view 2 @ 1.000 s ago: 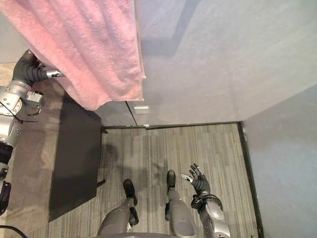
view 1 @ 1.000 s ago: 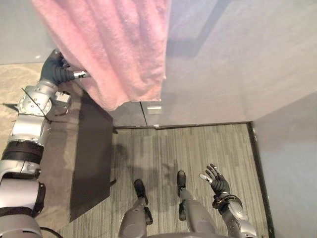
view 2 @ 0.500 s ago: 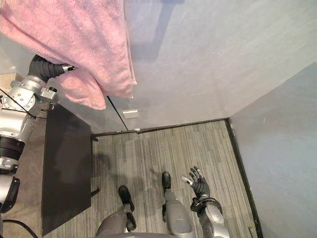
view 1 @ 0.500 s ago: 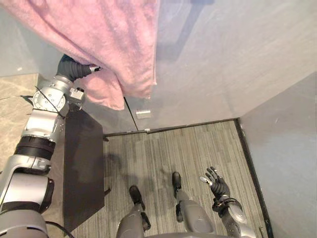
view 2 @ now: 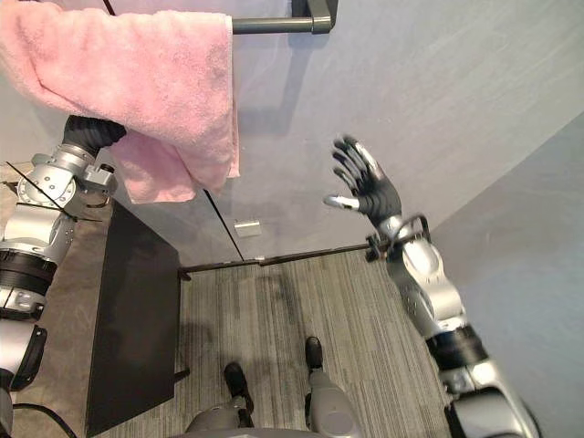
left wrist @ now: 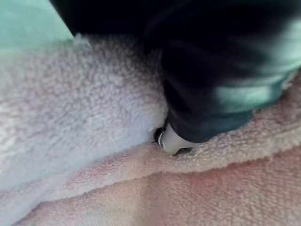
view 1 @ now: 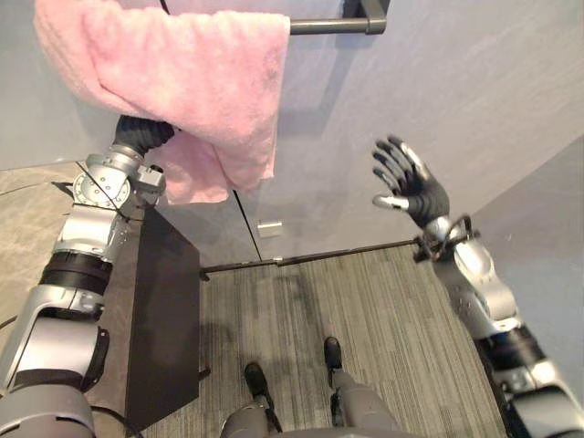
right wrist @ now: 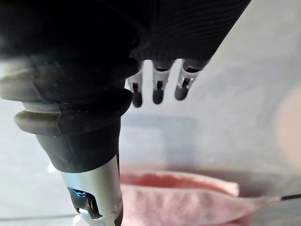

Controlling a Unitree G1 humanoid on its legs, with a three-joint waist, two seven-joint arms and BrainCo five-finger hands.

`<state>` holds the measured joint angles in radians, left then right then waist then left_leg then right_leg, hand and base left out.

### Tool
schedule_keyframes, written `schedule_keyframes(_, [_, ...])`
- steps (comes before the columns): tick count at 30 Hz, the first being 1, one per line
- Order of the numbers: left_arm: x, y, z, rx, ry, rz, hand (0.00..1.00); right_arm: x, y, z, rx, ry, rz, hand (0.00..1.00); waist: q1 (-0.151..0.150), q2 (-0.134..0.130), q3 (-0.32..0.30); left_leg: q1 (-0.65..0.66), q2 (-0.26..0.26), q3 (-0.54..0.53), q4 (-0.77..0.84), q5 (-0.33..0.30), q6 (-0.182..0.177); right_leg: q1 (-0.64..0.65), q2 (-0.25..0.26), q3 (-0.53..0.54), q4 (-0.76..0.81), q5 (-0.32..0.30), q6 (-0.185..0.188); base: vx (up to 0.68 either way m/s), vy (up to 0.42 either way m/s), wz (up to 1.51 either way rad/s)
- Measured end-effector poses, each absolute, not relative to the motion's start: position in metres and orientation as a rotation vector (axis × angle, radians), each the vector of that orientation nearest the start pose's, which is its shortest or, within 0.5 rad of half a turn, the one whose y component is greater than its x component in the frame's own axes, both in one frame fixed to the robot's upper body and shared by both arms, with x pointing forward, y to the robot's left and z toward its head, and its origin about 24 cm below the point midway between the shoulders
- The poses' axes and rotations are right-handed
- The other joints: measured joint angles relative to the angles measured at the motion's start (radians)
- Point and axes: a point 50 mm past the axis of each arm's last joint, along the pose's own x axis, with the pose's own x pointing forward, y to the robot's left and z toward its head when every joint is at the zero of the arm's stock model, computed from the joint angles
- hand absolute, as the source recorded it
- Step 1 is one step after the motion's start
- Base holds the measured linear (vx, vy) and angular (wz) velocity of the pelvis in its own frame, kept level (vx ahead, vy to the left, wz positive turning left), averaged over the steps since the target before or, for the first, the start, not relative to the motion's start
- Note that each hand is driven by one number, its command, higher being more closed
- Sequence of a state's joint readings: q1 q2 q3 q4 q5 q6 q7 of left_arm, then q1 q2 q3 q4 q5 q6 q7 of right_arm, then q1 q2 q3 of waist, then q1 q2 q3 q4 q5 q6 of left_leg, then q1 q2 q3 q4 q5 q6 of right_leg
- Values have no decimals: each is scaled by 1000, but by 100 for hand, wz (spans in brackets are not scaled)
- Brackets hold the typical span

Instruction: Organize washtable

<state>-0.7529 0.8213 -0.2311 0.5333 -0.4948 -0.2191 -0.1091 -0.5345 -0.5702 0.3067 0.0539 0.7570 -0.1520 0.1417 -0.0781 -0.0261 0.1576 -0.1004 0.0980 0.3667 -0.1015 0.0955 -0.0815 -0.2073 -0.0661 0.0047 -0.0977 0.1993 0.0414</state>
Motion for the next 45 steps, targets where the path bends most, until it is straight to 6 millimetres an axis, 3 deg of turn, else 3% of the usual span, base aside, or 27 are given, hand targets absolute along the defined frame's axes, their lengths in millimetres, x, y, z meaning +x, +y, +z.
schedule_keyframes(4, [355, 267, 218, 366, -371, -73, 100, 337, -132, 199, 77, -410, 549, 0, 16, 23, -14, -4, 0, -8, 0, 3, 4, 0, 0, -7, 0, 0, 0, 28, 1, 4])
schedule_keyframes(9, [357, 260, 209, 341, -351, -98, 100, 360, -131, 209, 64, -380, 490, 0, 39, 25, -15, -13, 0, -23, 0, 14, 8, -1, 0, -21, 0, 0, 0, 30, 2, 8])
schedule_keyframes(18, [360, 251, 201, 345, -321, -133, 100, 395, -95, 233, 53, -314, 457, 0, 60, 29, -15, -34, 6, -46, 0, 27, 4, -13, 8, -40, 0, 6, -9, 9, 1, 5])
schedule_keyframes(22, [363, 245, 211, 327, -352, -143, 100, 405, -79, 240, 85, -278, 429, 0, 69, 37, -15, -59, 9, -56, 0, 45, 3, -32, 12, -60, 0, 14, -19, 0, 3, 8])
schedule_keyframes(27, [370, 227, 221, 278, -399, -179, 100, 403, -43, 244, 142, -256, 461, 0, 86, 59, -13, -64, 12, -64, -1, 50, 2, -34, 14, -73, 0, 17, -23, -7, 7, 4])
schedule_keyframes(28, [371, 223, 223, 269, -409, -187, 100, 402, -38, 246, 160, -261, 464, 100, 91, 65, -12, -66, 13, -67, -1, 50, 2, -34, 14, -77, 0, 17, -23, -20, 22, 8])
schedule_keyframes(32, [372, 221, 229, 267, -423, -184, 100, 399, -20, 259, 123, -293, 492, 100, 92, 74, -6, -79, 14, -71, -1, 56, 3, -42, 15, -86, 0, 18, -24, -16, 15, 5])
schedule_keyframes(36, [373, 221, 227, 264, -419, -181, 100, 398, -19, 271, 84, -334, 490, 100, 92, 74, -6, -80, 14, -73, 0, 56, 3, -43, 14, -88, 0, 18, -24, -4, 6, 1])
schedule_keyframes(45, [368, 239, 228, 218, -433, -113, 100, 403, -74, 307, 69, -473, 342, 100, 80, 76, -5, -79, 11, -70, 0, 56, 3, -42, 12, -85, 0, 19, -23, 4, 7, 0])
